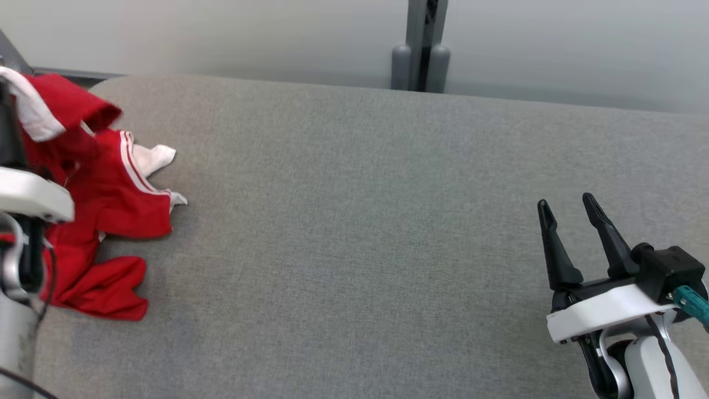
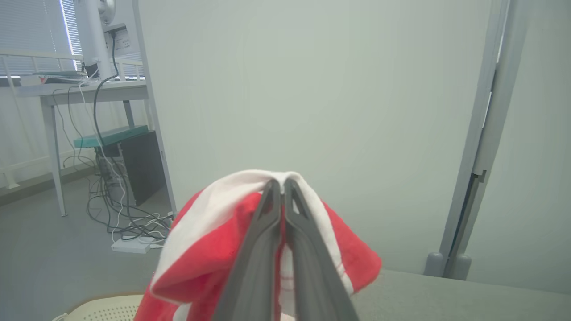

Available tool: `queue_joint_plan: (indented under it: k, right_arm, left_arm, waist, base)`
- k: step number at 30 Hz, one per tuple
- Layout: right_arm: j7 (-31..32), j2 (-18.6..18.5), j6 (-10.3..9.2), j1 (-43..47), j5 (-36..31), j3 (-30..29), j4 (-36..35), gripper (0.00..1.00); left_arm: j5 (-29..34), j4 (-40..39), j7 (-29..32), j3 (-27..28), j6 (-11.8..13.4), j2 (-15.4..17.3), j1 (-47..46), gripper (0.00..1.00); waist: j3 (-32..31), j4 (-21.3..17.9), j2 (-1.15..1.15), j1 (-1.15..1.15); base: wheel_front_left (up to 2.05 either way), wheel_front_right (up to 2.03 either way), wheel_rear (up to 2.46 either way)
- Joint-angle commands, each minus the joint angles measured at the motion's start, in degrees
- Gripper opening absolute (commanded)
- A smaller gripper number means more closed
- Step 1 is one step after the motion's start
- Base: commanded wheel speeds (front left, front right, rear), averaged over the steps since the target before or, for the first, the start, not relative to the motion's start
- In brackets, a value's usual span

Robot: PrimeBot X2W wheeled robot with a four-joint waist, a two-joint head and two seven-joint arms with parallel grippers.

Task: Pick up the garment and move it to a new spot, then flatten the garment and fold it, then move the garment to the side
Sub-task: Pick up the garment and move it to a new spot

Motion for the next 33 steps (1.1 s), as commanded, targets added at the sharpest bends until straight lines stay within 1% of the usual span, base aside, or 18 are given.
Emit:
queue_joint_plan:
  k: [1,7,9,12,13,15,16,22,24,25,26,27,30,33]
  right_arm:
    - [-0.29,-0.07,0.13,0.73,-0.23,-0.22,0.0,1.0]
    - [0.46,0.42,0.13,2.02,-0.62,-0.58,-0.99,1.0]
    - [0.57,0.55,0.13,2.0,-0.56,-0.7,-1.3,1.0]
    - [0.76,0.63,0.13,1.64,-0.69,-1.15,-1.53,1.0]
    - [0.77,0.69,0.13,1.52,-0.75,-1.26,-1.57,1.0]
    - [0.85,0.79,0.13,0.98,-0.72,-1.37,-1.72,1.0]
    - [0.57,1.01,0.13,0.11,-0.47,-0.98,-1.85,1.0]
    - [-0.09,1.32,0.13,-1.87,-0.15,0.21,-1.44,1.0]
    - [-0.2,1.38,0.13,-2.39,-0.1,0.25,-1.28,1.0]
    - [-0.2,1.38,0.13,-2.39,-0.1,0.25,-1.28,1.0]
    - [-0.42,1.43,0.13,-2.66,0.05,0.19,-1.11,1.0]
    - [-0.42,1.43,0.13,-2.66,0.05,0.19,-1.11,1.0]
    - [-0.7,1.46,0.13,-2.42,0.3,-0.32,-0.8,1.0]
    - [-1.2,1.54,0.13,-2.18,0.61,-0.9,-0.33,1.0]
  left_arm:
    - [0.52,-2.29,0.23,-0.27,0.74,-0.2,1.69,0.0]
    - [1.46,-23.6,4.45,-2.08,6.99,-3.64,17.7,0.0]
    - [1.75,-29.18,5.73,-3.72,8.48,-5.17,22.26,0.0]
    - [2.06,-34.82,6.96,-6.7,9.54,-7.52,26.09,0.0]
    - [1.38,-36.13,7.27,-8.16,9.18,-8.81,26.76,0.0]
    - [1.36,-37.57,7.21,-10.2,9.05,-10.41,26.68,0.0]
    - [1.05,-37.63,7.04,-12.66,7.94,-12.13,25.24,0.0]
    - [1.69,-33.26,6.48,-19.48,3.47,-16.64,17.33,0.0]
    - [2.4,-30.81,6.49,-21.54,2.31,-17.59,14.27,0.0]
    - [2.4,-30.81,6.49,-21.54,2.31,-17.59,14.27,0.0]
    - [2.76,-27.95,6.58,-23.73,1.28,-18.74,11.9,0.0]
    - [2.76,-27.95,6.58,-23.73,1.28,-18.74,11.9,0.0]
    - [2.76,-22.19,7.07,-27.25,-0.18,-19.76,9.5,0.0]
    - [2.18,-16.32,7.34,-30.61,-1.48,-20.52,8.09,0.0]
  waist:
    - [-1.28,-0.92,0.0,0.0]
    - [-2.45,-3.9,0.0,0.0]
    - [-2.21,-5.22,0.0,0.0]
    - [-1.49,-7.12,0.0,0.0]
    - [-1.21,-7.83,0.0,0.0]
    - [-0.37,-9.48,0.0,0.0]
    - [0.43,-11.7,0.0,0.0]
    - [2.62,-19.07,0.0,0.0]
    - [3.53,-21.55,0.0,0.0]
    - [3.53,-21.55,0.0,0.0]
    - [4.53,-23.69,0.0,0.0]
    - [4.53,-23.69,0.0,0.0]
    - [6.0,-26.05,0.0,0.0]
    - [7.2,-27.34,0.0,0.0]
  base:
    - [0.0,0.0,0.0]
    - [0.0,0.0,0.0]
    - [0.0,0.0,0.0]
    - [0.0,0.0,0.0]
    - [0.0,0.0,0.0]
    - [0.0,0.0,0.0]
    - [0.0,0.0,0.0]
    - [0.0,0.0,0.0]
    - [0.0,0.0,0.0]
    - [0.0,0.0,0.0]
    - [0.0,0.0,0.0]
    - [0.0,0.0,0.0]
    - [0.0,0.0,0.0]
    - [0.0,0.0,0.0]
